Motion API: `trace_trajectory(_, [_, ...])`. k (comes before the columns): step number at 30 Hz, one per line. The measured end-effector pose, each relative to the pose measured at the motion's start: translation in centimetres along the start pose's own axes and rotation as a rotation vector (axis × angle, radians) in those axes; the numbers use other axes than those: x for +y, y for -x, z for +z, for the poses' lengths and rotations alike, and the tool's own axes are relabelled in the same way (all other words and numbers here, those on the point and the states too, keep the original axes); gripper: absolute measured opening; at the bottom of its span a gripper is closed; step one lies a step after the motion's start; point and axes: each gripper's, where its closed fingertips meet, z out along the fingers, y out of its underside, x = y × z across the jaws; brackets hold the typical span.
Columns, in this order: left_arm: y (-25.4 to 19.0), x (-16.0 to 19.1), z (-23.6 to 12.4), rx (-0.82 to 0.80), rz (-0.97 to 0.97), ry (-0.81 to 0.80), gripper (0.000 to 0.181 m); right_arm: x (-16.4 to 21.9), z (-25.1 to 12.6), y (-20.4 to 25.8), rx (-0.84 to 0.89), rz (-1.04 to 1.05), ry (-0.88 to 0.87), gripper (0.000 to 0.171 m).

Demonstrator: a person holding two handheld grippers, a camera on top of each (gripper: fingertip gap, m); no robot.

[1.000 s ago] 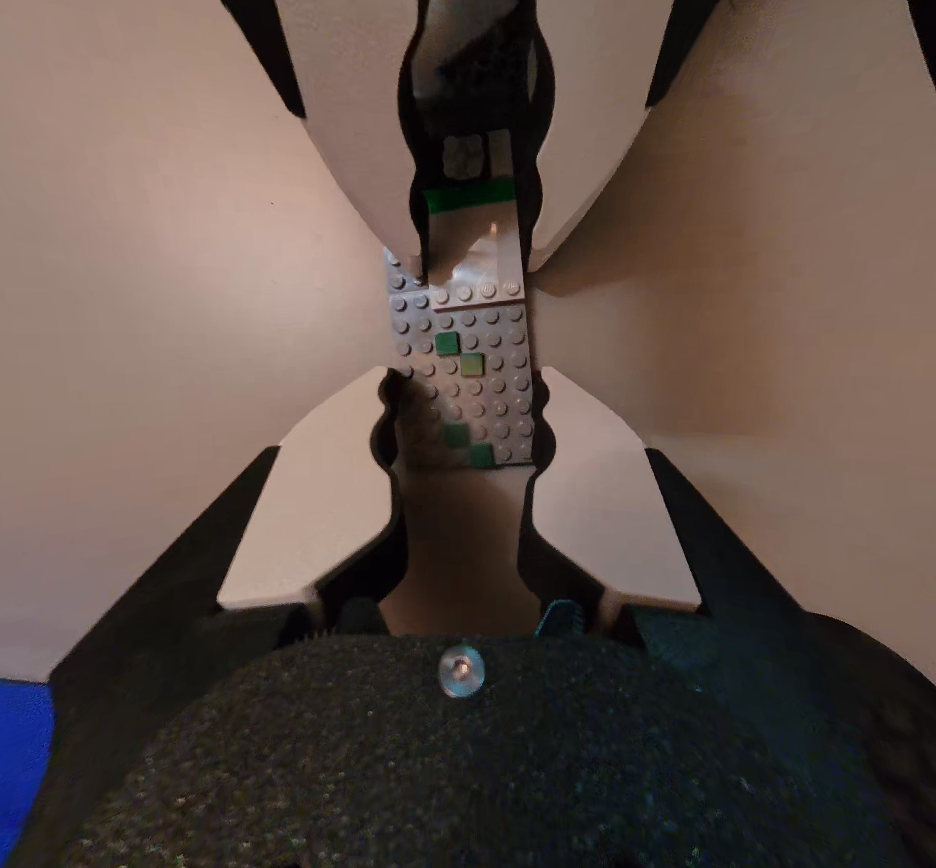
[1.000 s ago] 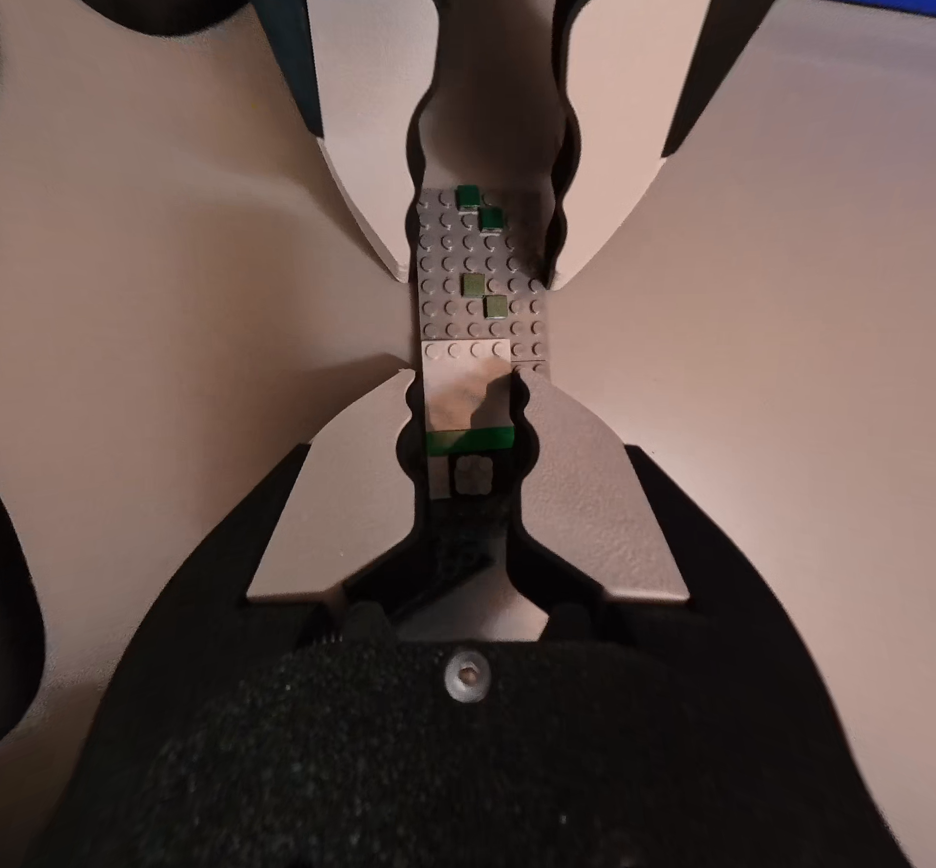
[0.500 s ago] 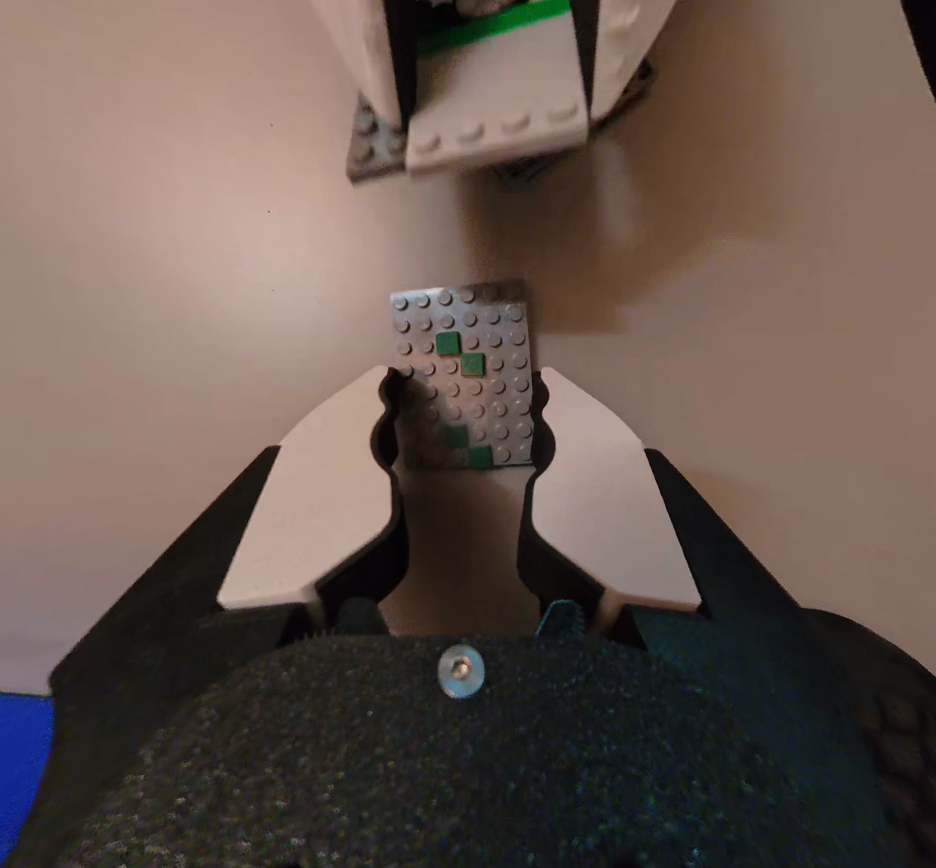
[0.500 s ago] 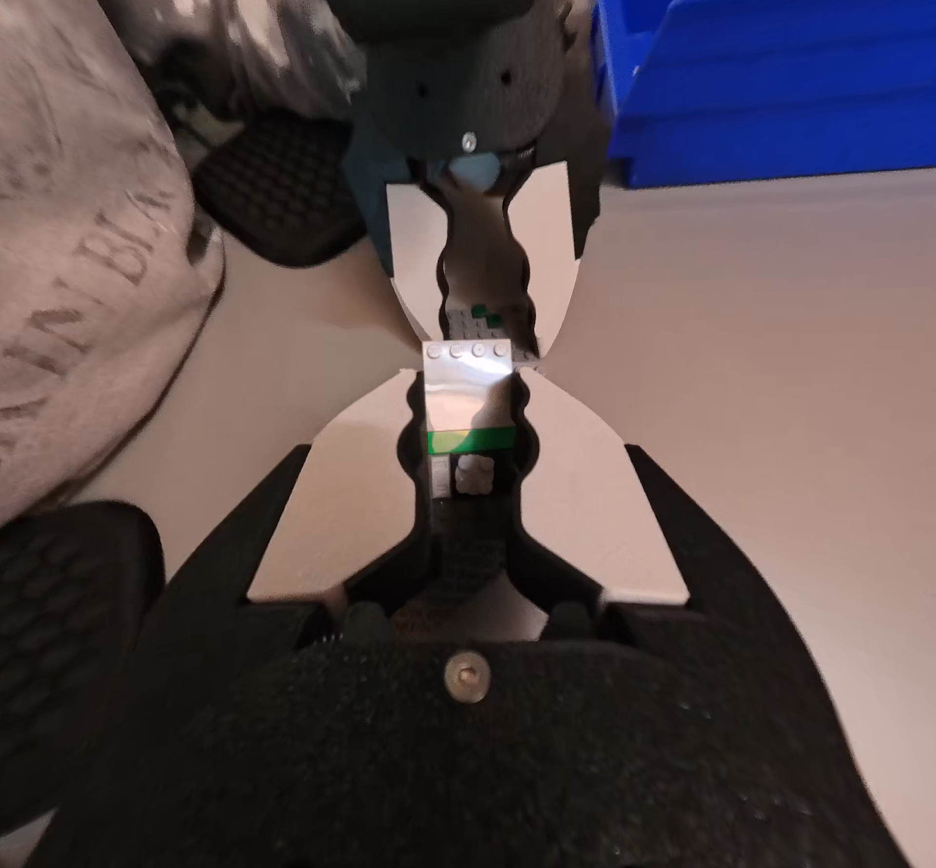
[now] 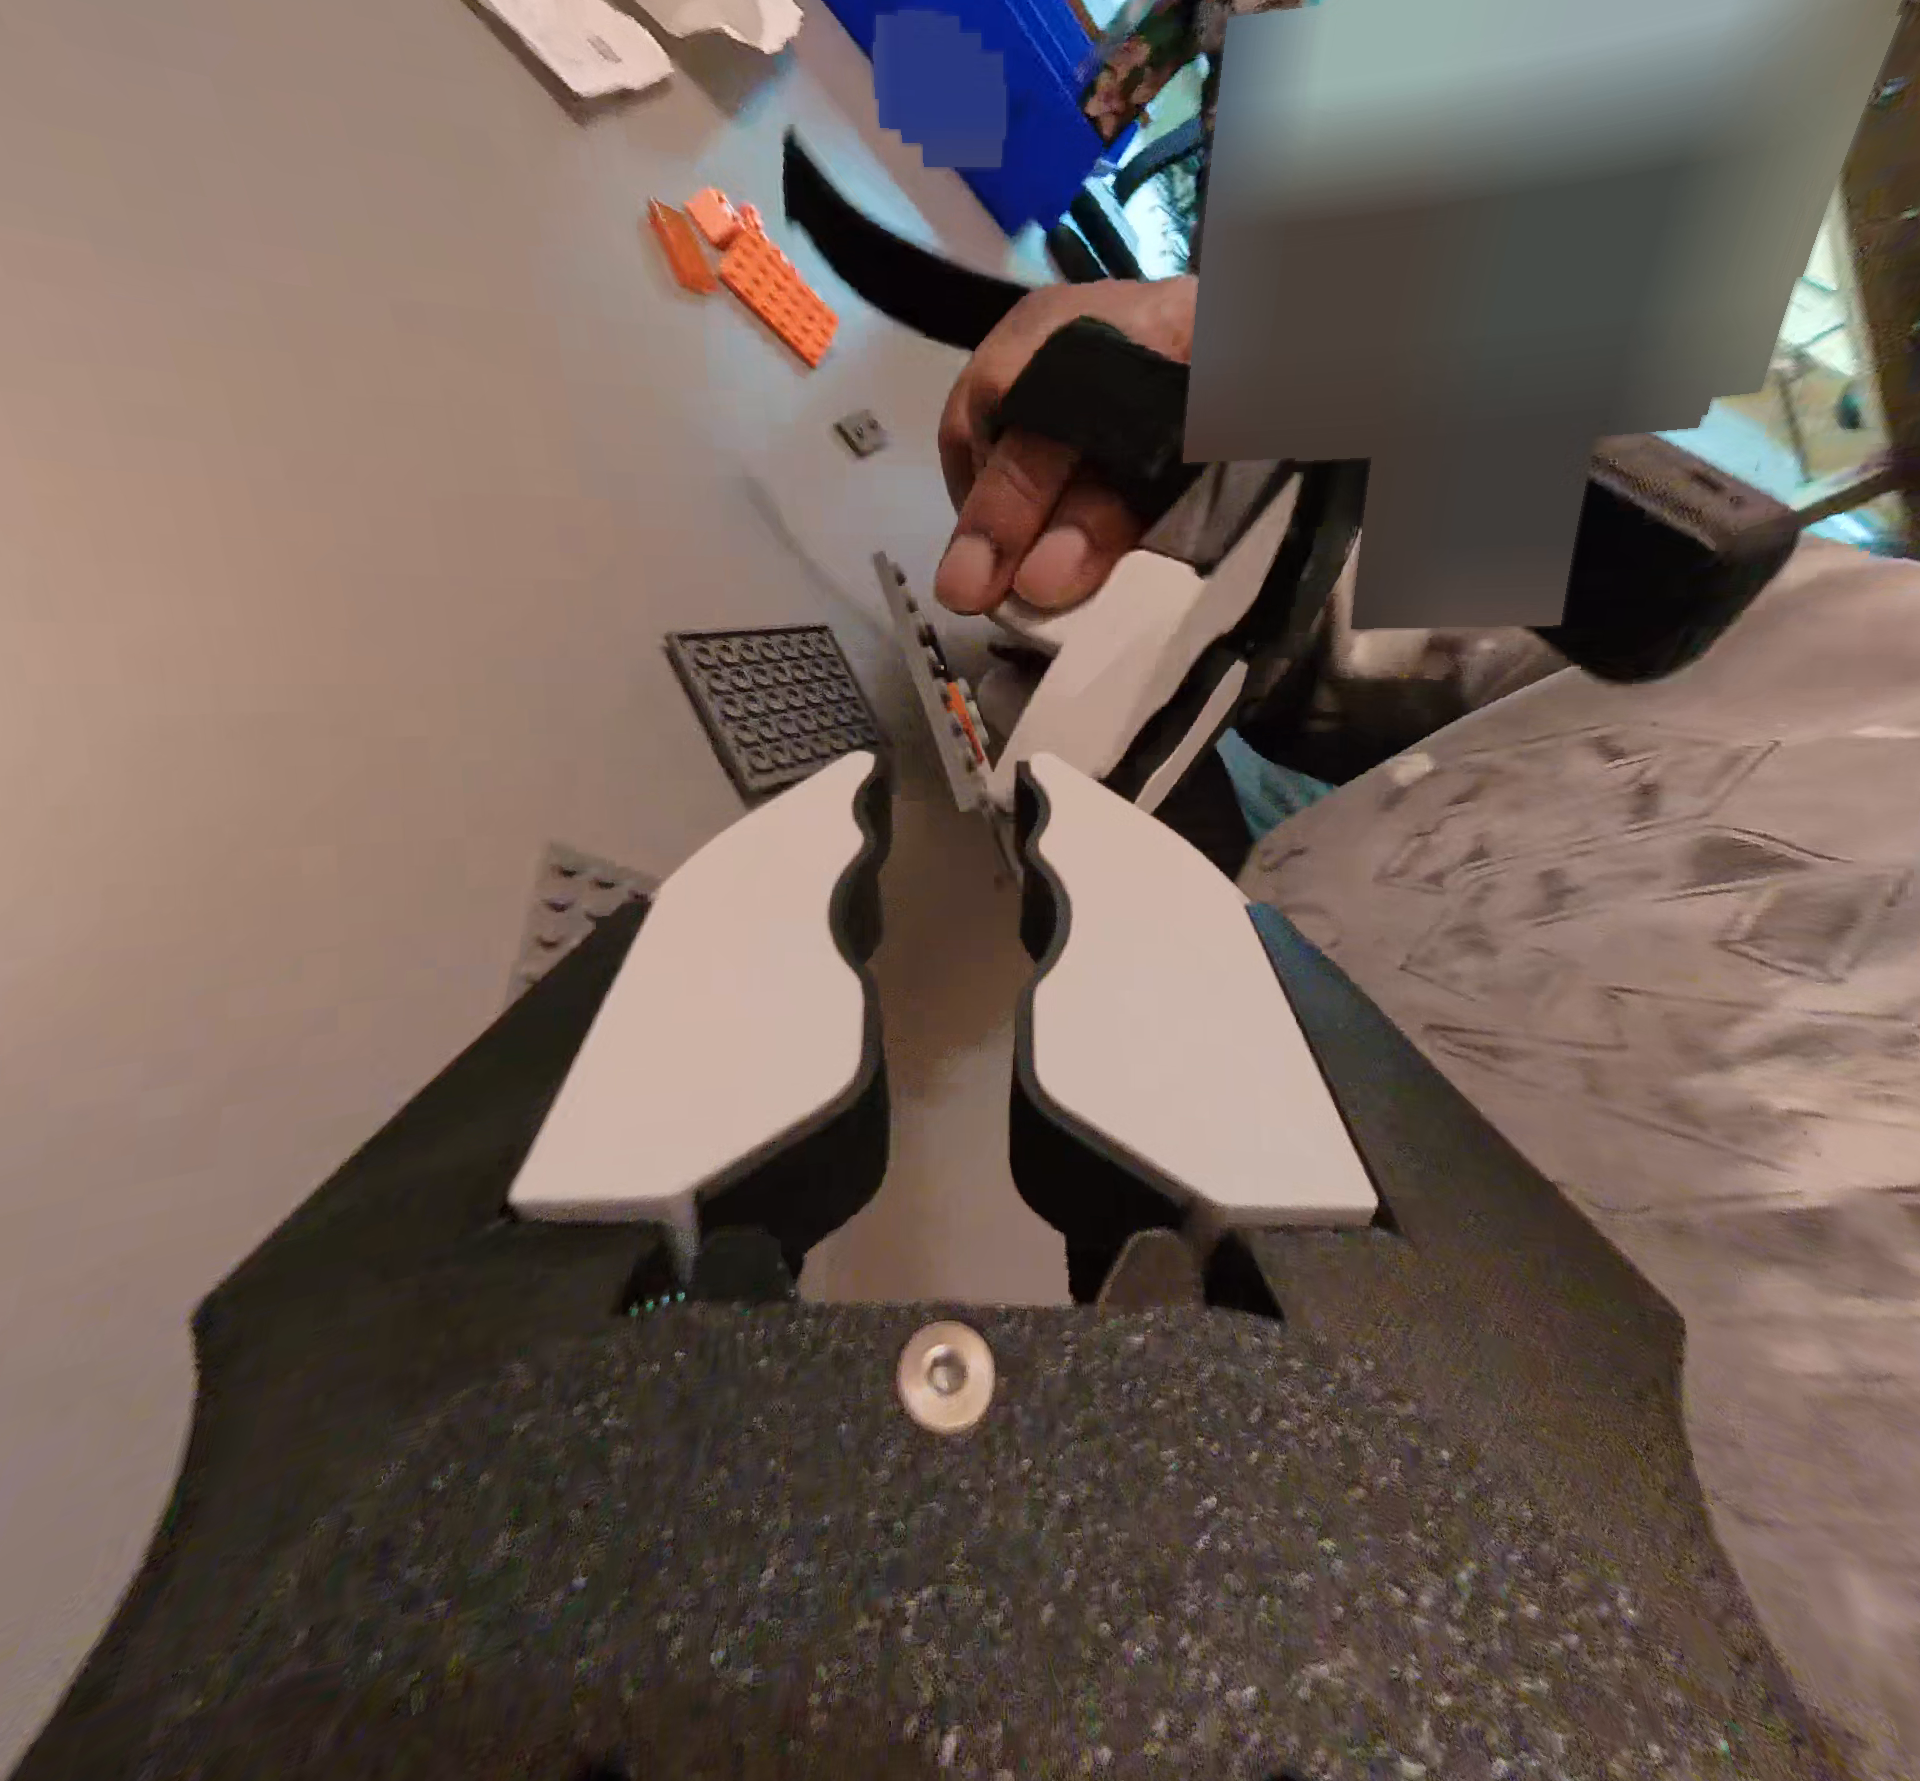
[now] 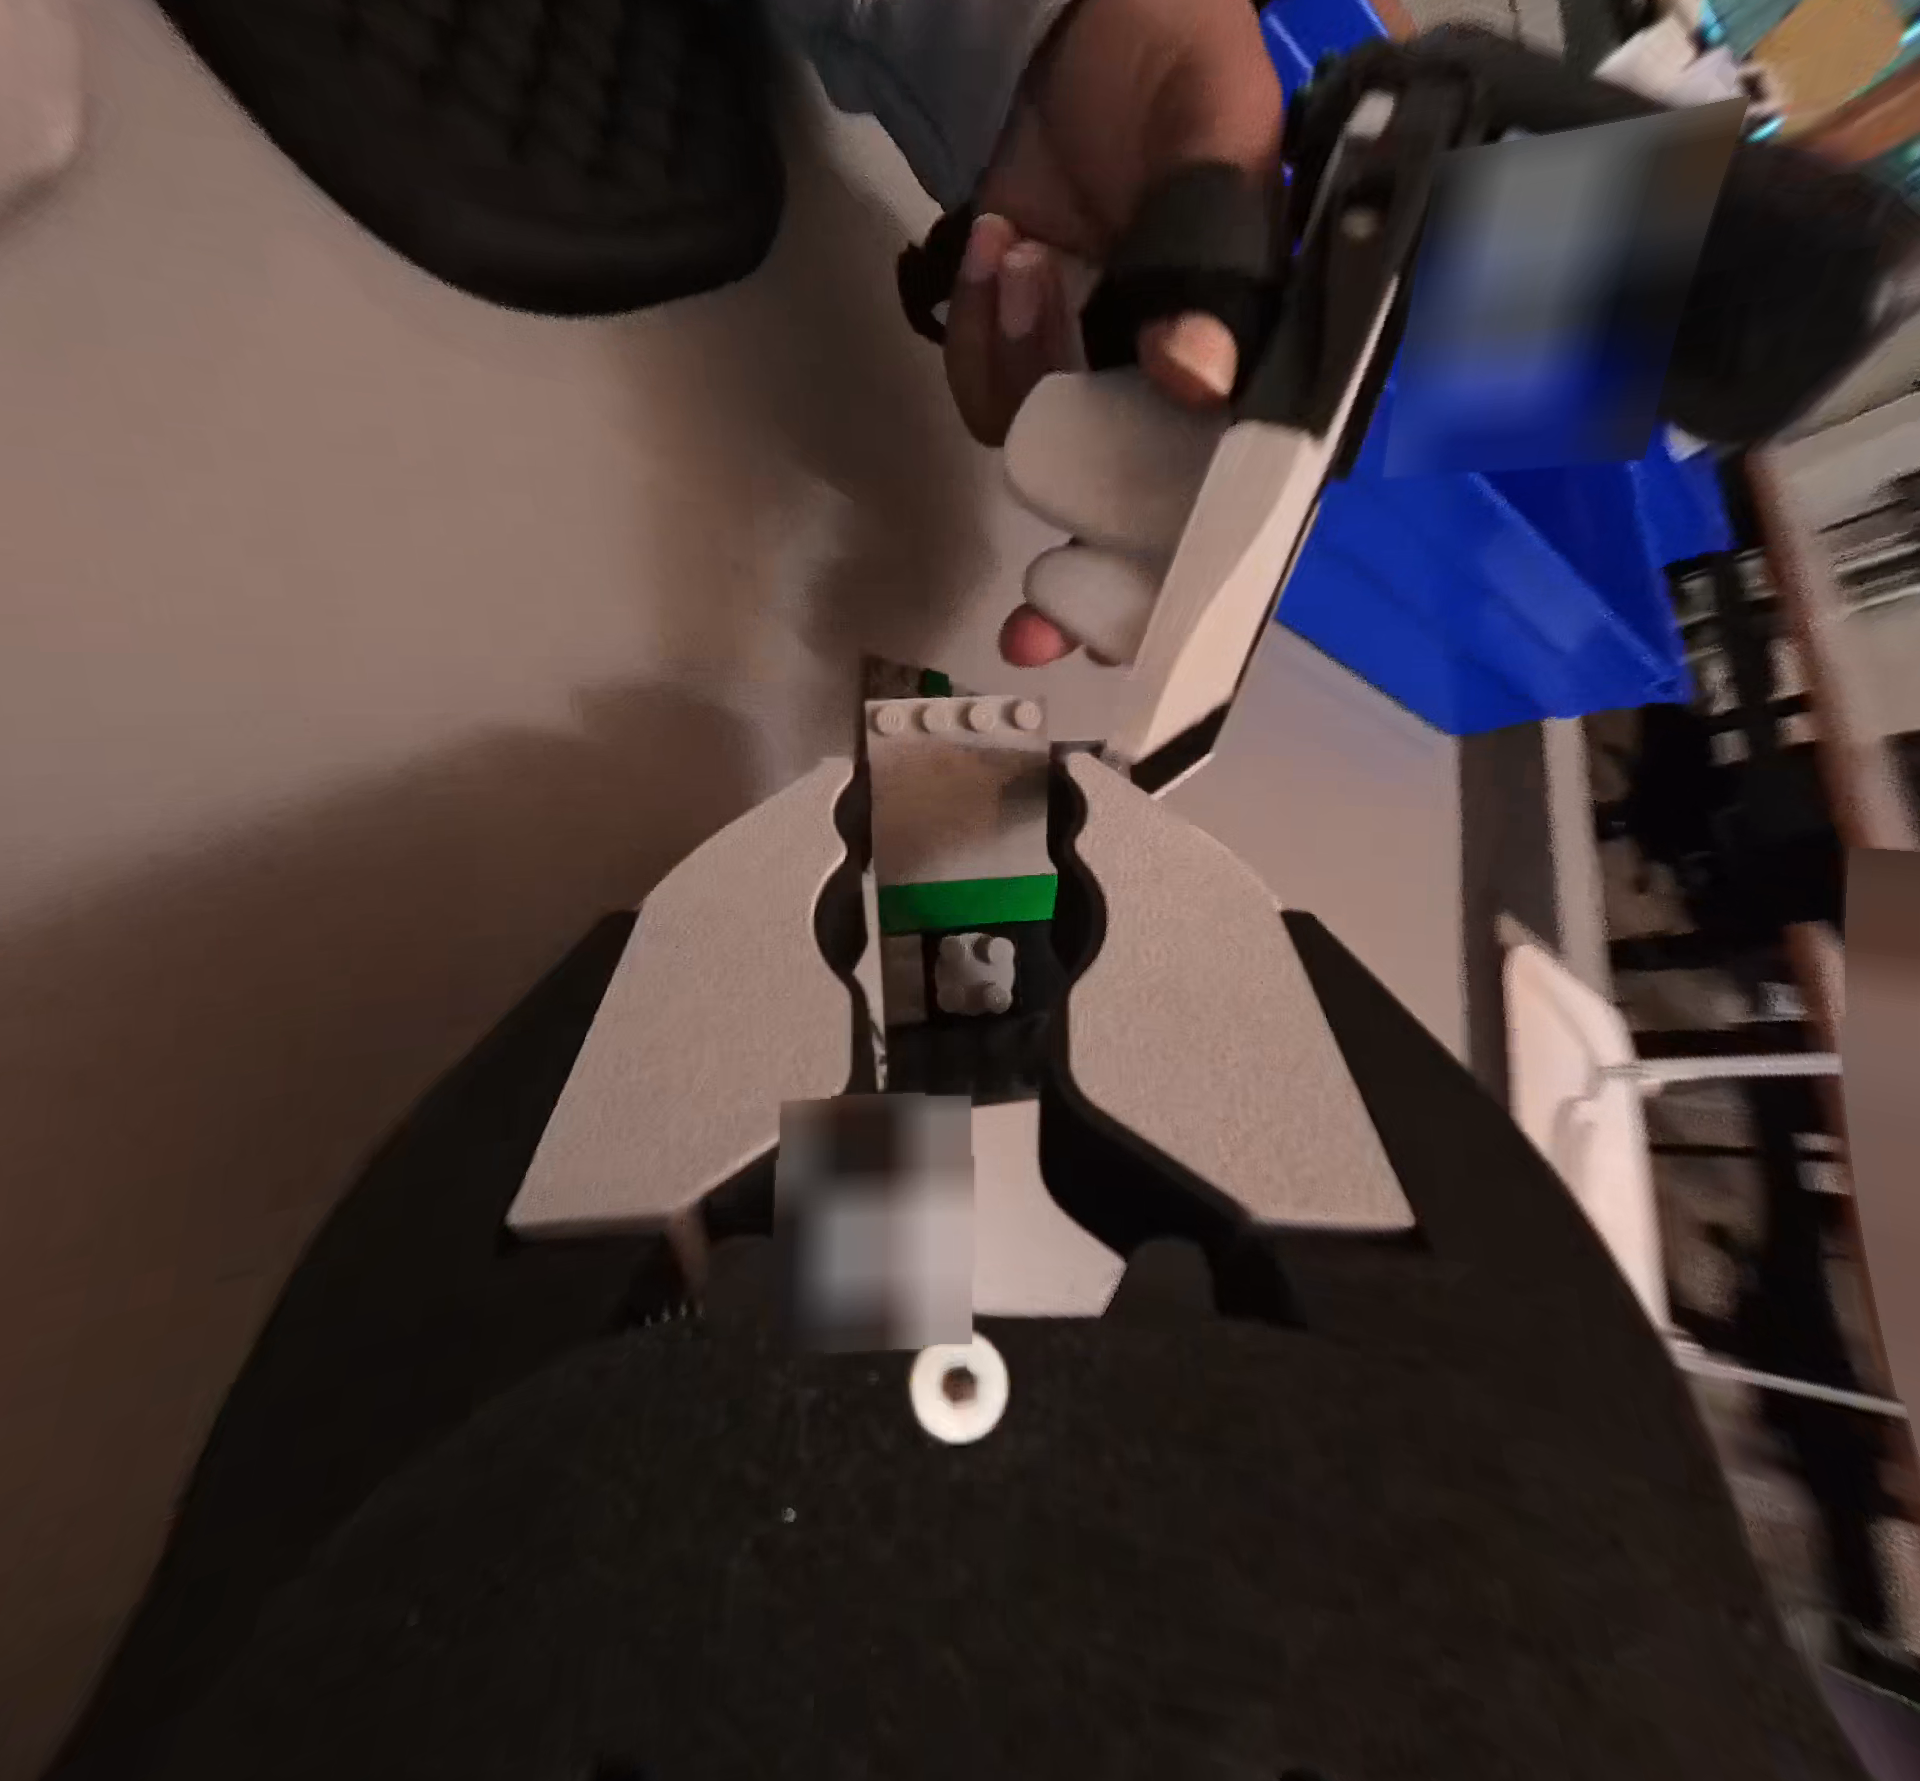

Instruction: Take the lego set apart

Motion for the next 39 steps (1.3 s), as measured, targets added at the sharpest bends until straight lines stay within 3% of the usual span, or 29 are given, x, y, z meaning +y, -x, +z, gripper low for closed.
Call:
trace_trajectory(3, [-0.7, 0.4, 0.5, 0.067, -0.039, 0.017, 0.006, -0.3, 0.2, 0.5, 0.027, -0.137, 0.06, 0.032])
trace_trajectory(12, [0.4, 0.3, 1.5, -0.016, 0.053, 0.061, 0.006, 1.5, 0.1, 0.9, 0.128, -0.421, 0.22, 0.031])
trace_trajectory(13, [1.5, 0.0, 1.3, -0.066, 0.054, 0.055, 0.007, 0.9, -0.1, 1.3, 0.138, -0.449, 0.179, 0.008])
trace_trajectory(14, [2.2, -0.3, 1.0, -0.084, 0.022, 0.05, 0.005, -0.1, -0.3, 1.4, 0.179, -0.466, 0.13, 0.0])
trace_trajectory(22, [3.4, -0.3, 0.9, -0.109, 0.001, 0.042, 0.005, 1.8, -1.0, 0.4, 0.245, -0.251, 0.148, 0.0])
trace_trajectory(25, [3.3, -1.1, 0.8, -0.101, -0.044, -0.019, 0.005, 2.5, -0.5, -0.5, 0.302, -0.187, 0.19, 0.021])
trace_trajectory(31, [2.3, -3.2, 0.5, -0.05, -0.166, -0.183, 0.005, 2.5, 0.4, -2.2, 0.477, -0.16, 0.23, 0.038])
trace_trajectory(34, [1.8, -4.1, 0.2, -0.013, -0.232, -0.257, 0.005, 2.6, 0.5, -3.1, 0.571, -0.208, 0.261, 0.037])
trace_trajectory(36, [1.9, -4.4, 0.0, -0.005, -0.259, -0.291, 0.005, 2.1, 0.1, -3.9, 0.639, -0.253, 0.251, 0.019])
trace_trajectory(39, [1.9, -4.5, -0.6, -0.001, -0.264, -0.319, 0.006, 1.6, -0.4, -4.3, 0.655, -0.242, 0.216, 0.011])
